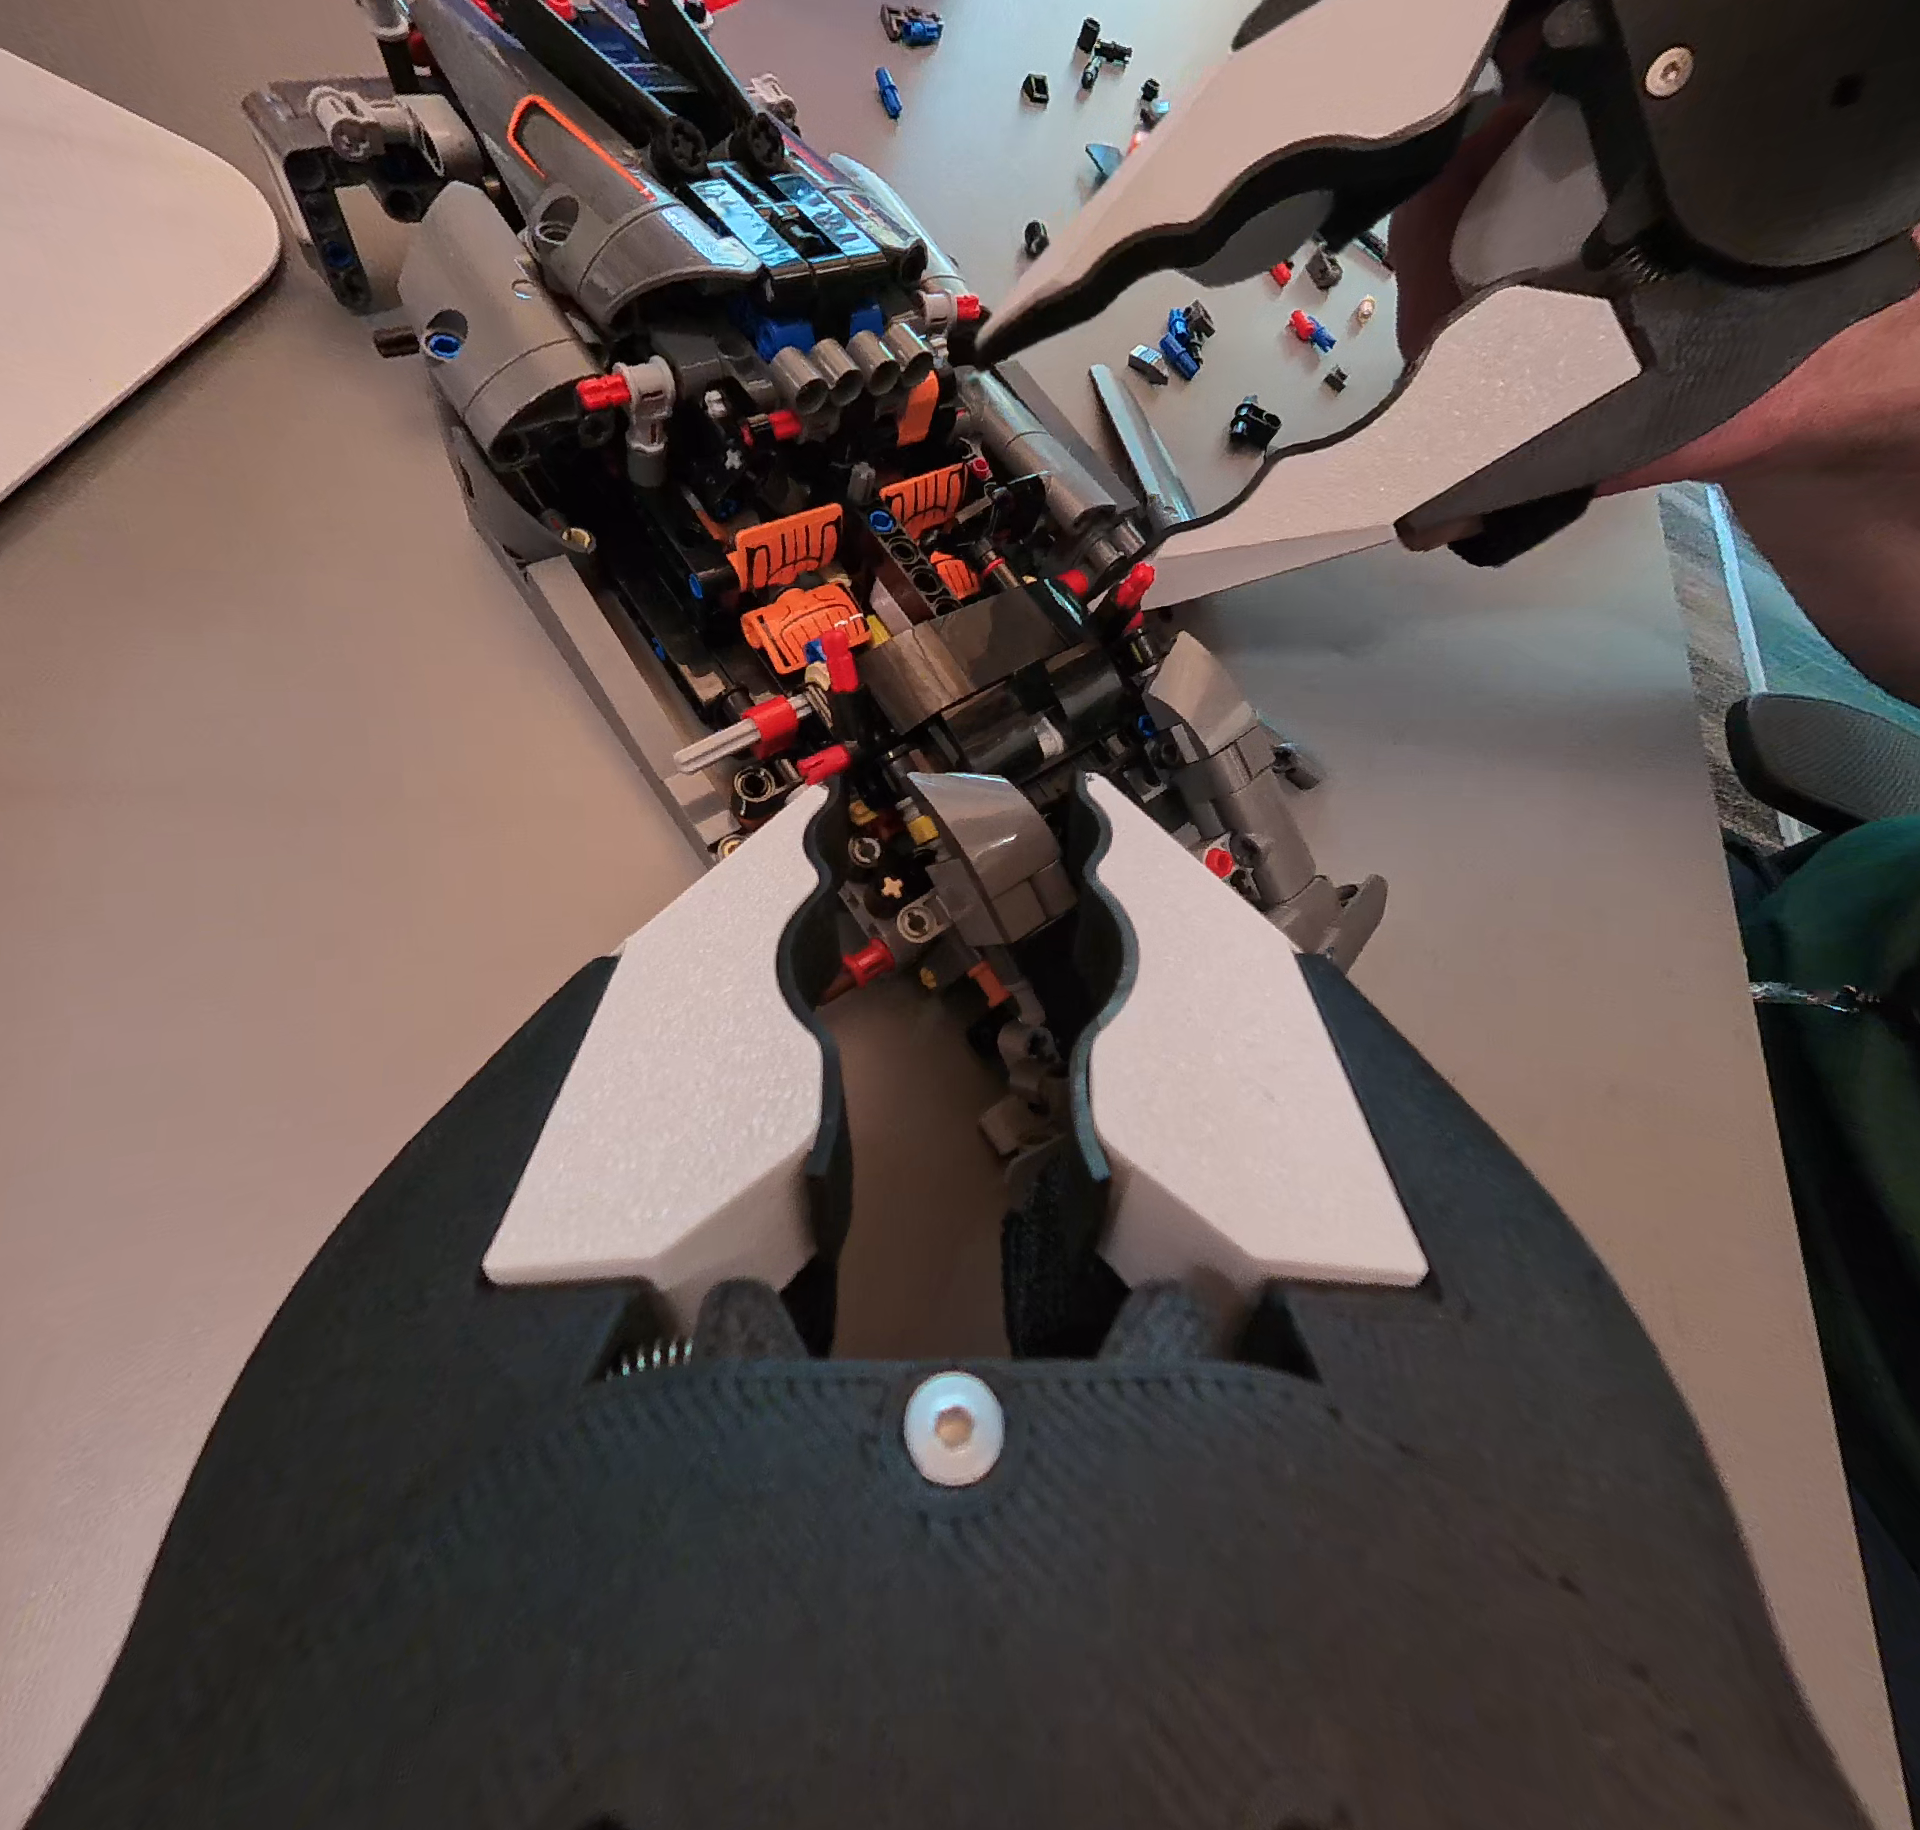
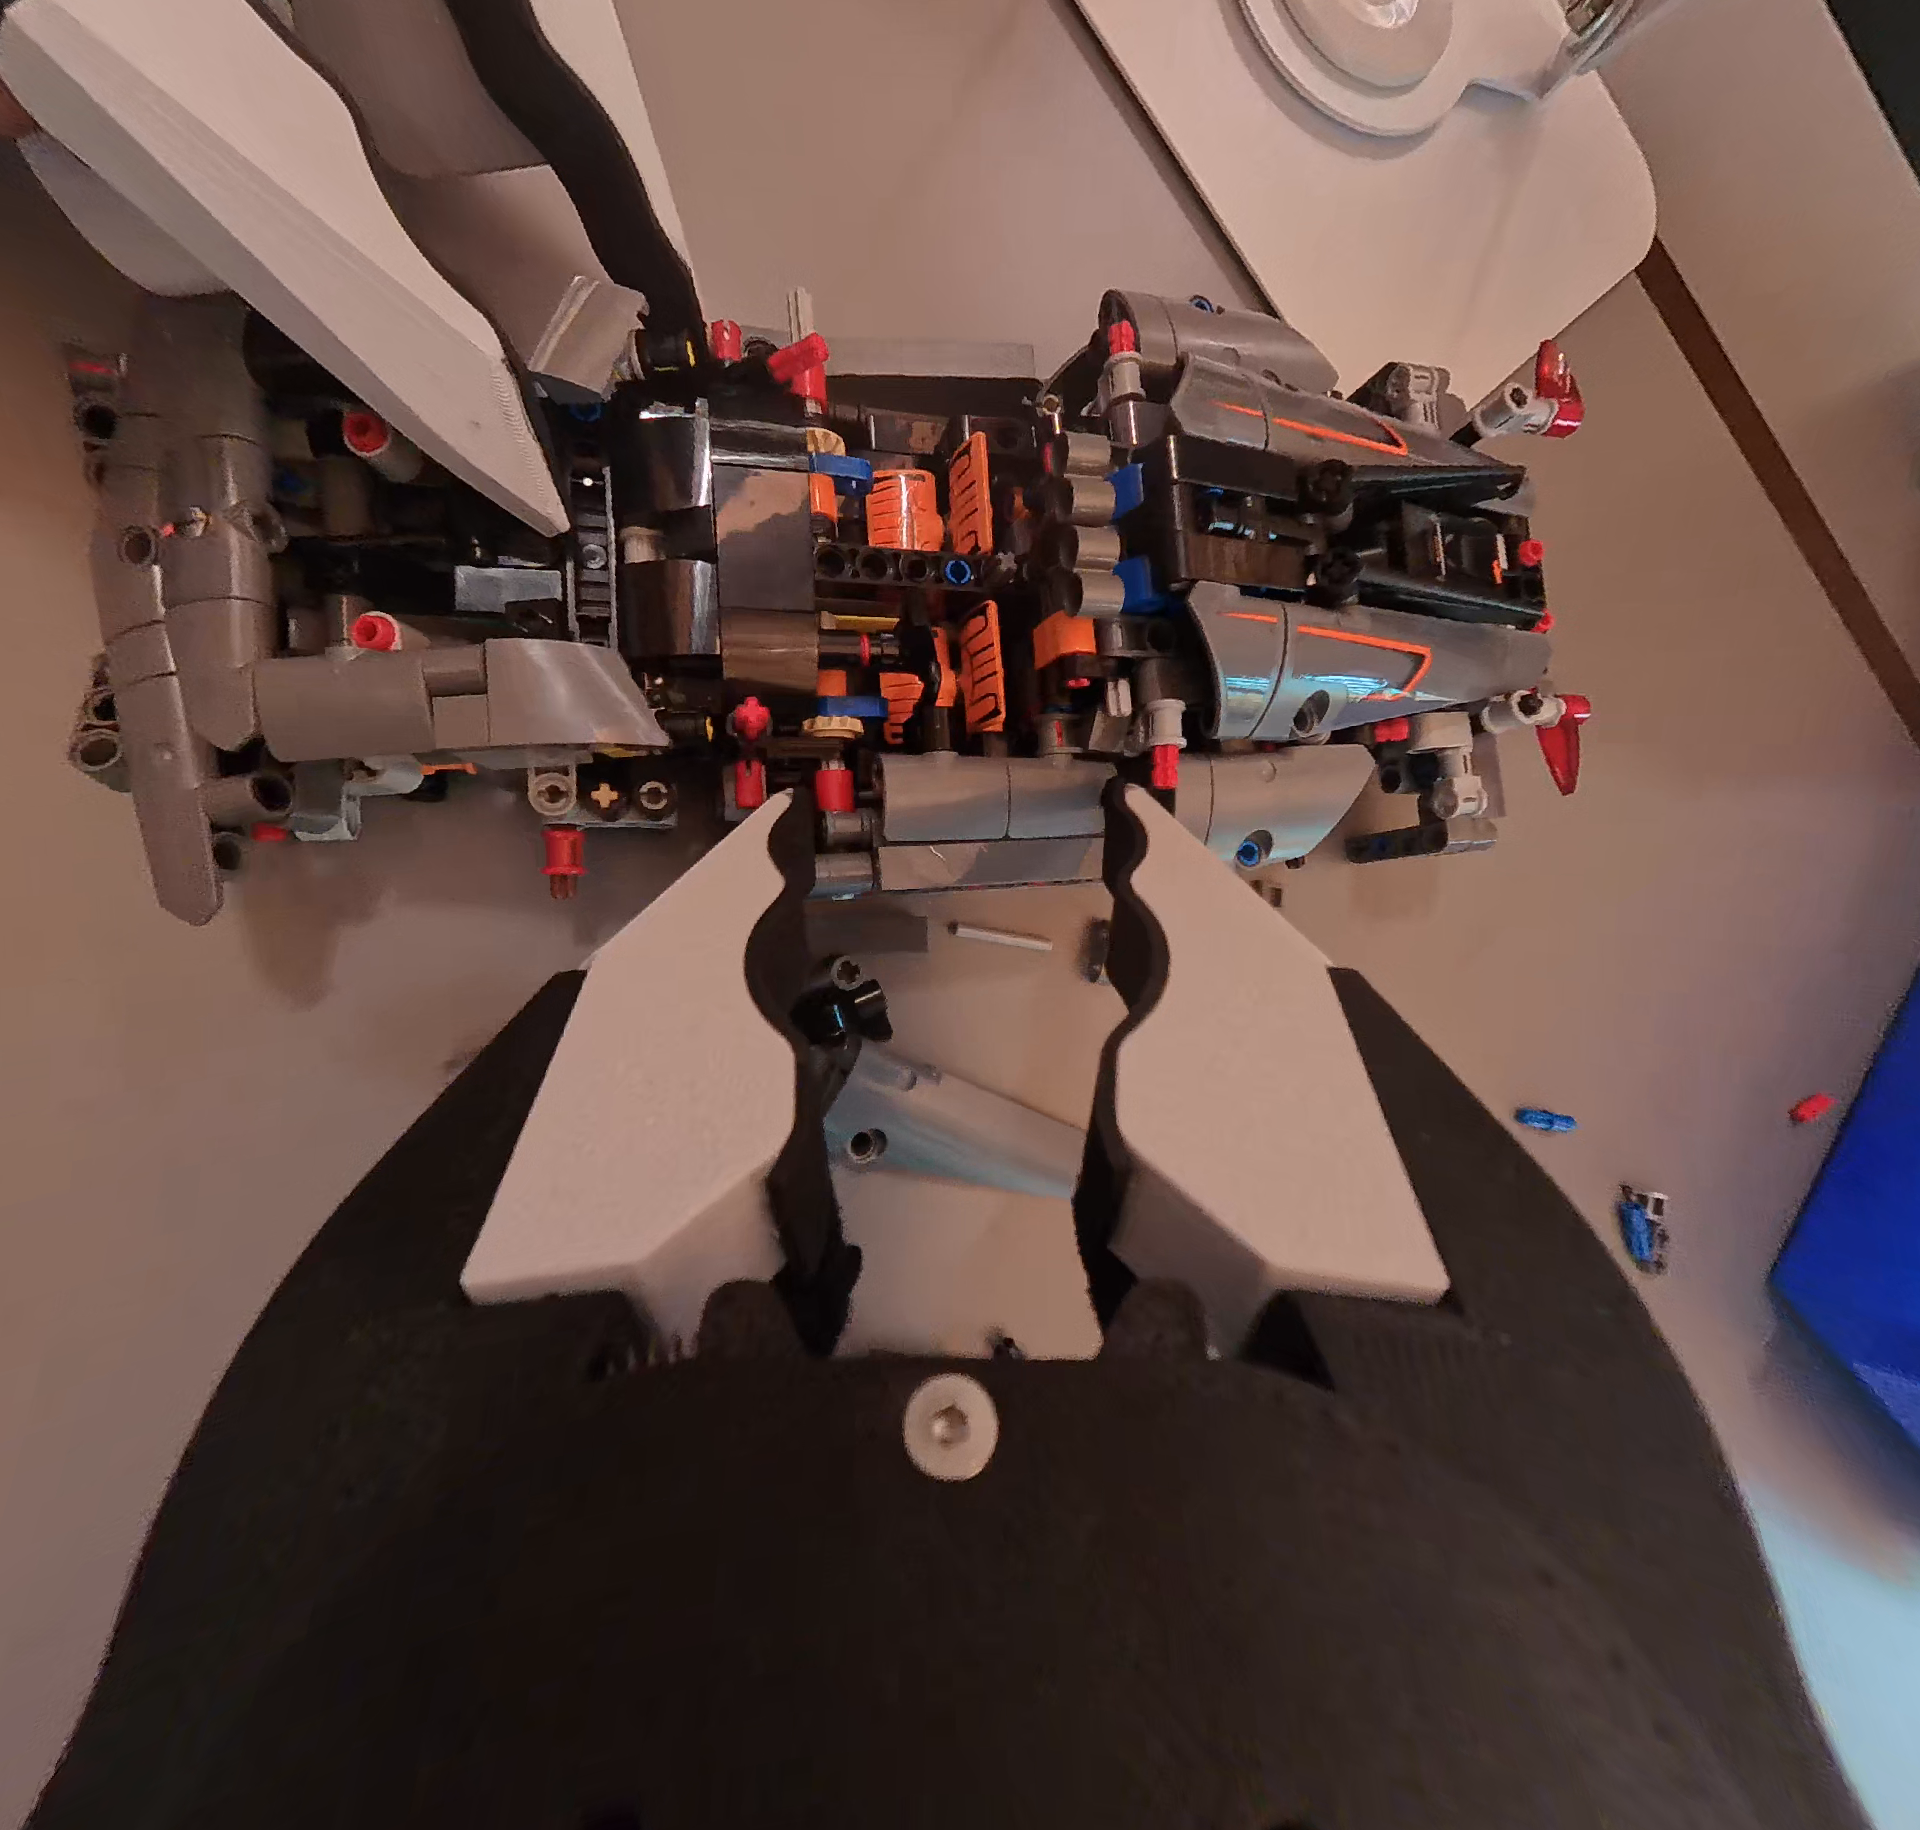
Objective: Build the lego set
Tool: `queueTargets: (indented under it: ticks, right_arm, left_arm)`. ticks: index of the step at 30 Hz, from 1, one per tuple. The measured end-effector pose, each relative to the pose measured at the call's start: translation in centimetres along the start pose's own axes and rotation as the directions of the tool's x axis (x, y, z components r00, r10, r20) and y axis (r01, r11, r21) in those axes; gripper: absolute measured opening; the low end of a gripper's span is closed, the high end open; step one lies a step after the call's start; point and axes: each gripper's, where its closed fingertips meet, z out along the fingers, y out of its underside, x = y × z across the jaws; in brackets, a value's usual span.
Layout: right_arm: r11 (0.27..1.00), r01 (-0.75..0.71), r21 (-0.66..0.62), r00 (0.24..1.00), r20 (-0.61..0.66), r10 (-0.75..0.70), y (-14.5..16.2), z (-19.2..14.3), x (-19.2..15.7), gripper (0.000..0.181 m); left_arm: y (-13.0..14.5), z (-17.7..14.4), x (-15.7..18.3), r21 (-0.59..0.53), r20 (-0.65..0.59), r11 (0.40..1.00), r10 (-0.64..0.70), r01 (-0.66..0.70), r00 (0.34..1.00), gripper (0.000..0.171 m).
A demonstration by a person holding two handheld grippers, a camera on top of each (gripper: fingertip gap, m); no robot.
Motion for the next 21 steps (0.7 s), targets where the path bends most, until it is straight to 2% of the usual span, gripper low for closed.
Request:
queueTargets:
  ticks: [5,16,21]
  right_arm:
    - [0.99,-0.108,0.086,0.992,0.078,0.102,0.2,-0.9,-0.2,0.055]
    - [0.939,-0.329,0.104,0.928,0.222,0.3,1.0,-0.8,0.6,0.065]
    - [0.894,-0.433,0.112,0.866,0.326,0.379,0.8,-0.2,0.1,0.066]
  left_arm:
    - [0.0,0.0,0.0,0.001,-0.004,1.0,-0.001,0.001,1.0,0.04]
    - [0.0,0.1,0.1,0.005,-0.012,1.0,-0.002,0.003,1.0,0.04]
    - [0.0,0.1,0.1,0.005,-0.011,1.0,-0.002,0.003,1.0,0.04]
